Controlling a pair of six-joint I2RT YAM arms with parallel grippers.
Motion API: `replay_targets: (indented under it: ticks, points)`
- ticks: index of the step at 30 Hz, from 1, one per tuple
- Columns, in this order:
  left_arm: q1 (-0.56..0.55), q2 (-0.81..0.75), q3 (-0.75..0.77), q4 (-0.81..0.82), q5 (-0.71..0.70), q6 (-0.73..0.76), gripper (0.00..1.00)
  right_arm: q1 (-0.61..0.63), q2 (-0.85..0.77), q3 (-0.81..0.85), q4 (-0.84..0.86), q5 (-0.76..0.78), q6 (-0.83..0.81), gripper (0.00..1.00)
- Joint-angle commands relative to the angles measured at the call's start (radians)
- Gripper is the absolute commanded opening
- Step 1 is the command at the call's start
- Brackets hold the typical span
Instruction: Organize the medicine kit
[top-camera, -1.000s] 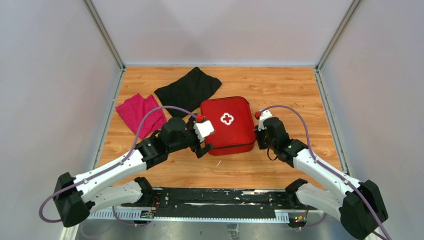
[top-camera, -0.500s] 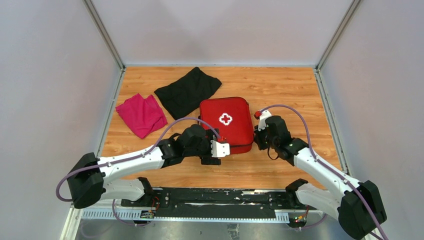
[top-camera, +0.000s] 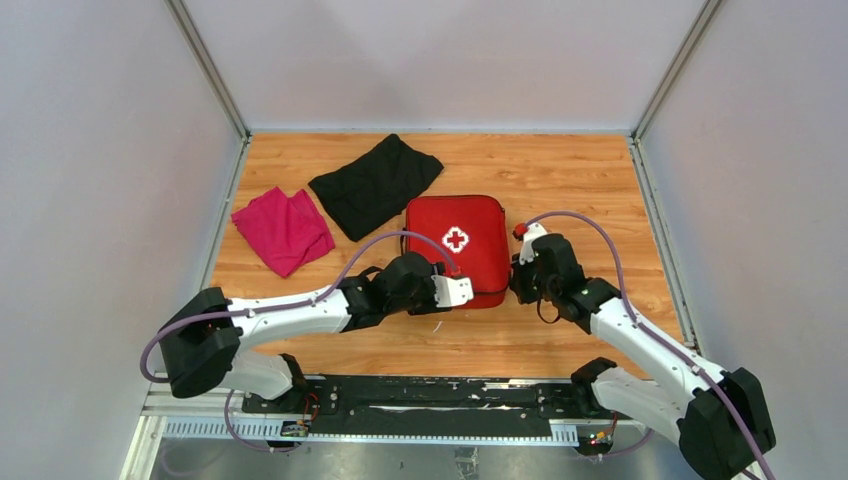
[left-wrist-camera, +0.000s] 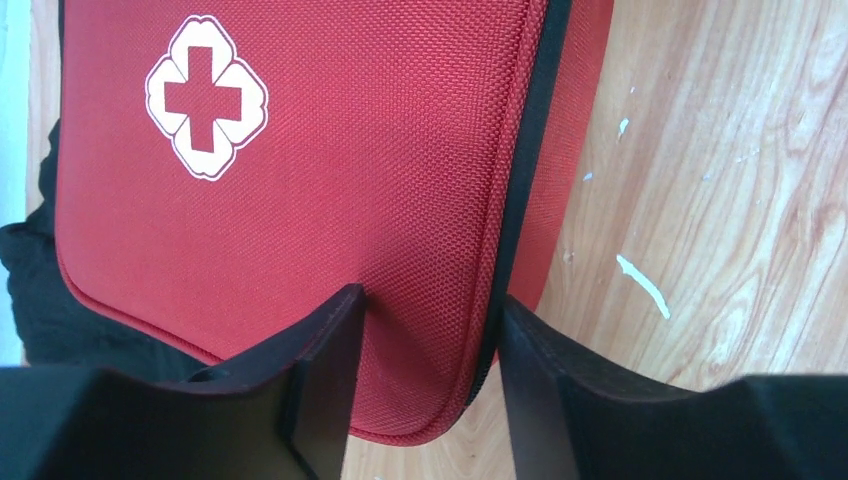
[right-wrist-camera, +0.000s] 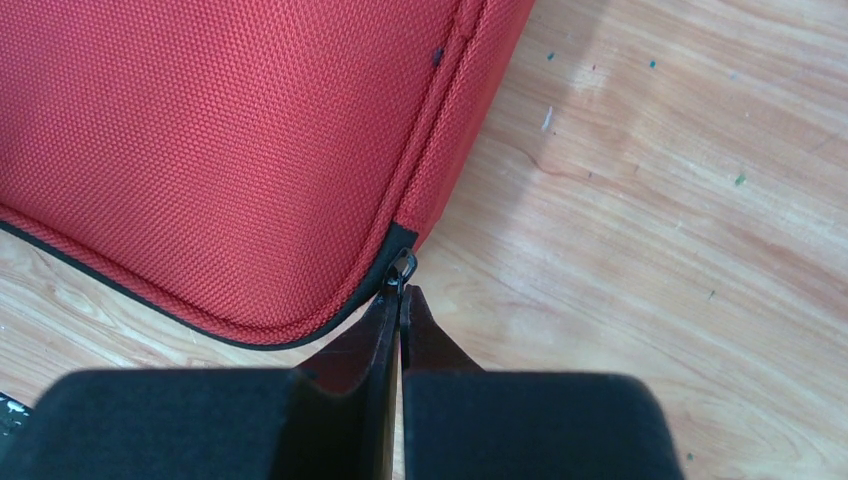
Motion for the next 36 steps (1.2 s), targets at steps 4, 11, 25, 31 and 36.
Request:
replay_targets:
  ticks: [4, 11, 25, 31, 36]
  points:
    - [-0.008, 0.067, 0.006, 0.021, -0.042, -0.095, 0.43, -0.011, -0.026, 0.033, -0.175, 0.007, 0.066, 0.0]
    - [-0.008, 0.095, 0.006, 0.025, -0.022, -0.131, 0.23, -0.009, -0.05, 0.068, -0.31, -0.081, 0.117, 0.0]
    - [-0.007, 0.097, 0.004, 0.035, -0.049, -0.145, 0.21, 0.097, -0.079, 0.144, -0.465, -0.206, 0.151, 0.0]
    - [-0.008, 0.096, 0.001, 0.031, -0.078, -0.148, 0.13, 0.115, -0.124, 0.151, -0.484, -0.18, 0.126, 0.0]
    - [-0.008, 0.098, 0.008, 0.028, -0.067, -0.16, 0.0, 0.176, -0.133, 0.125, -0.428, -0.199, 0.134, 0.0]
